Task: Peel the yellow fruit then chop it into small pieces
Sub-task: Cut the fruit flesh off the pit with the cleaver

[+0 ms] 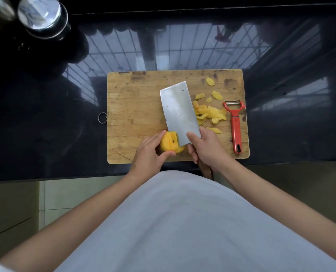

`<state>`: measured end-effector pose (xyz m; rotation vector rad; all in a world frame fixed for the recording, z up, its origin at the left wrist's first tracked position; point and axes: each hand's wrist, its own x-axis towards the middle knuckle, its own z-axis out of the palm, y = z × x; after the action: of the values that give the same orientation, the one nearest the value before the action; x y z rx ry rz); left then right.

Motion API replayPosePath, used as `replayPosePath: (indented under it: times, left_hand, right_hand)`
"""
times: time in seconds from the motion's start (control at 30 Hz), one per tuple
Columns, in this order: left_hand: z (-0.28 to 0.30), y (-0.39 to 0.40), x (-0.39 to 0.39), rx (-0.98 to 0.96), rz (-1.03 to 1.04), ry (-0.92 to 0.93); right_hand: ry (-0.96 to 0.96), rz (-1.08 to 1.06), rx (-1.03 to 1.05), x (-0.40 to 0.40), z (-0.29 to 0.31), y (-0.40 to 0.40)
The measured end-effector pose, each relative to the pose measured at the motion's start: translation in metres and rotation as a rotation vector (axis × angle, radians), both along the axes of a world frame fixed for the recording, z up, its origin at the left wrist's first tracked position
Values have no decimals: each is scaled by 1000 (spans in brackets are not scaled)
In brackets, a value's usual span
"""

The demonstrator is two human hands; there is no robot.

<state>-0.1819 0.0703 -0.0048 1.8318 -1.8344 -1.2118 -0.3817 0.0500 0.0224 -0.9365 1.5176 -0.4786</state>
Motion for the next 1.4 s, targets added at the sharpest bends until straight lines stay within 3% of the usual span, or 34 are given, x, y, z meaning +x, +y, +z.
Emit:
replayPosePath:
  times: [0.97, 1.13, 1.4]
  left_hand:
    - [-2, 1, -2, -7, -22, -35]
    - [-9, 0, 2, -90, -38, -83]
    - [-14, -2, 2, -96, 37, 11]
  right_hand:
    - [74, -20, 92, 7, 14, -10]
    - [17, -75, 27, 11, 11, -2]
    - [-88, -198, 63, 15, 5, 0]
